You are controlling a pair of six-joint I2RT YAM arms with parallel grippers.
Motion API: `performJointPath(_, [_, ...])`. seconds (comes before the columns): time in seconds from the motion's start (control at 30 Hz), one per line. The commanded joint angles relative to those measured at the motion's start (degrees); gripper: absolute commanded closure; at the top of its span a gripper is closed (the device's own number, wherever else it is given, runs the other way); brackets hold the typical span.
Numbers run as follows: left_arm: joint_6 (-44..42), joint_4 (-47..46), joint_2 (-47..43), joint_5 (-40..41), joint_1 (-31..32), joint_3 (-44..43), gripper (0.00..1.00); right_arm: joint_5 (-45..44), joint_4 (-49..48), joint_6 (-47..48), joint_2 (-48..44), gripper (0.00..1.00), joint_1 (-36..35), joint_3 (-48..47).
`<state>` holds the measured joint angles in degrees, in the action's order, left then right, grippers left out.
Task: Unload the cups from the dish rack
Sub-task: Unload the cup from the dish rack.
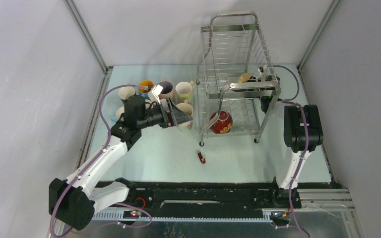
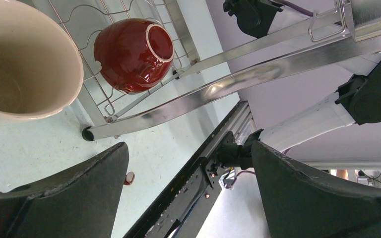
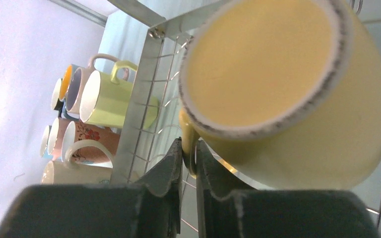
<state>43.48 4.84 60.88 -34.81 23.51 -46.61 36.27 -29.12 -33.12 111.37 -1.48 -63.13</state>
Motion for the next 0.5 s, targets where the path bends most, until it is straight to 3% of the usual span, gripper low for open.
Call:
performJointPath(0.0, [-1.2, -1.8, 0.2, -1.0, 0.3, 1.2, 0.0, -1.2, -1.9, -0.9, 0.9, 0.87, 0.3, -0.1])
performJointPath(0.17, [-1.2, -1.9, 0.9, -1.1, 0.4, 1.1, 0.0, 0.0, -3.9, -1.6, -0.4, 1.0, 0.9, 1.1])
performJointPath(0.47, [-1.3, -2.1, 1.3, -0.5, 0.9, 1.0, 0.0, 5.3, -12.1, -10.5, -2.5, 1.0, 4.1, 2.4])
